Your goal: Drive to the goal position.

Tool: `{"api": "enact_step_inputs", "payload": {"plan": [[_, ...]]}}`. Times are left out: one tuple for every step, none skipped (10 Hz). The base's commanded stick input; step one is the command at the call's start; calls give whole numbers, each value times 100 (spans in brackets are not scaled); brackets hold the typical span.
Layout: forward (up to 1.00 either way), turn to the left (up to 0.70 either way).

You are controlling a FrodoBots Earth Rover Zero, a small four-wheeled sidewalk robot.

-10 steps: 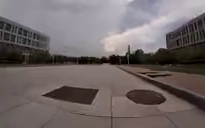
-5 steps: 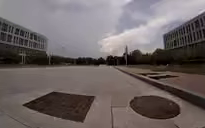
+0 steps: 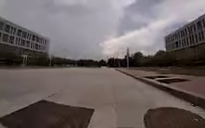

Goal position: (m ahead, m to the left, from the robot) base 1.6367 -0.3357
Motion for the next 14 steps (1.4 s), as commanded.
{"api": "enact_step_inputs", "payload": {"plan": [[100,0],[100,0],[100,0],[100,0],[100,0],[100,0],[100,0],[100,0],[100,0],[100,0],[100,0],[100,0],[100,0],[100,0]]}}
